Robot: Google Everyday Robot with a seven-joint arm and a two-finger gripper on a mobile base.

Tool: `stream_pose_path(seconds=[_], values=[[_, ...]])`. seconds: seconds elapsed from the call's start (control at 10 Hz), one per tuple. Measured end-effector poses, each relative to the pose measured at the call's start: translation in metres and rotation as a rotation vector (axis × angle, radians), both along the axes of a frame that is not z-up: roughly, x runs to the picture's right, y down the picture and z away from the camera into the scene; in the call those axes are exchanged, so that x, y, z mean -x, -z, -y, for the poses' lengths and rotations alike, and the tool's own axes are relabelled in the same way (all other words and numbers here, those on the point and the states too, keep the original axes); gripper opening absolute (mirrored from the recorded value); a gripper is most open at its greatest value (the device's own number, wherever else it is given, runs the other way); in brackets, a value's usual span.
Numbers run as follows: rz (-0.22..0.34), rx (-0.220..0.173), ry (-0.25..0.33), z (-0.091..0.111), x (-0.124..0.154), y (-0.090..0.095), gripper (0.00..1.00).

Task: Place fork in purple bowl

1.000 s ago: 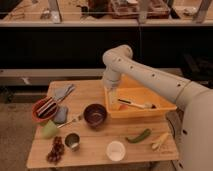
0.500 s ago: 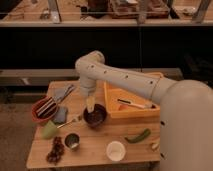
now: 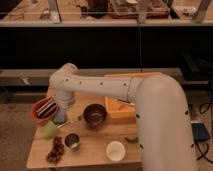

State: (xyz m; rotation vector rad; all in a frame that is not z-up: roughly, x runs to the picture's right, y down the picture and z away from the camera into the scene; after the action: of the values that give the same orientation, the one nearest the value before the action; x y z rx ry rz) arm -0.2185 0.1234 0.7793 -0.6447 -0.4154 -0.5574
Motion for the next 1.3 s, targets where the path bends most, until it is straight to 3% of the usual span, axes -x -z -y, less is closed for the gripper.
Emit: stream_pose_path(seconds=[0.3,0.7,1.0,1.3], values=[[-0.040,-0.004,-0.012,-0.012,-0.008,-0.031,0.80],[-0.101,0.002,-0.072,-0.007,-0.062,-0.073,0.80],[-0.091,0.034,-0.081,-0.017,-0.060,-0.081,0.80],[-0.076,0.049,-0.087,-0.012,-0.041,-0.069,0.80]])
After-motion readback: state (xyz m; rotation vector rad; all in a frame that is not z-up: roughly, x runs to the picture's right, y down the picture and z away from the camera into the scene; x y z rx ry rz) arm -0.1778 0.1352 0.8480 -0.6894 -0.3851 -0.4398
